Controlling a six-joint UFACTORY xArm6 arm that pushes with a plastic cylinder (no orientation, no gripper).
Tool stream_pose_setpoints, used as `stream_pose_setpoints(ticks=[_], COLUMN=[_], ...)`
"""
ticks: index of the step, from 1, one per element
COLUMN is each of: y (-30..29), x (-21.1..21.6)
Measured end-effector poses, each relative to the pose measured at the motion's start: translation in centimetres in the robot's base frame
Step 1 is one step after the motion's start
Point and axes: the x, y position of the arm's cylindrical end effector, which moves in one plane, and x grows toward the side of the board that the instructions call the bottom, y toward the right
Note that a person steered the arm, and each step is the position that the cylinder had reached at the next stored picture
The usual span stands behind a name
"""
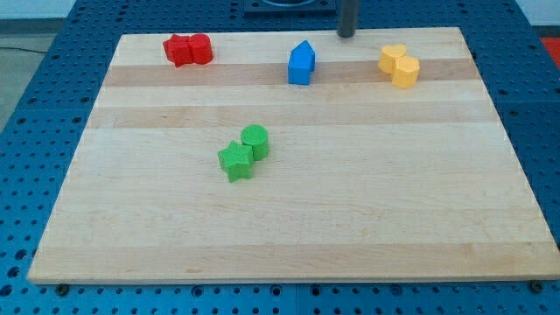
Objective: Separate the yellow hexagon from the yellow heart
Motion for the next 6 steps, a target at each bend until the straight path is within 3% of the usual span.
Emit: stream_pose_setpoints(ticks=[3, 5, 6], y=[7.6, 8.2, 12.6], x=[8.5, 5.7, 6.5])
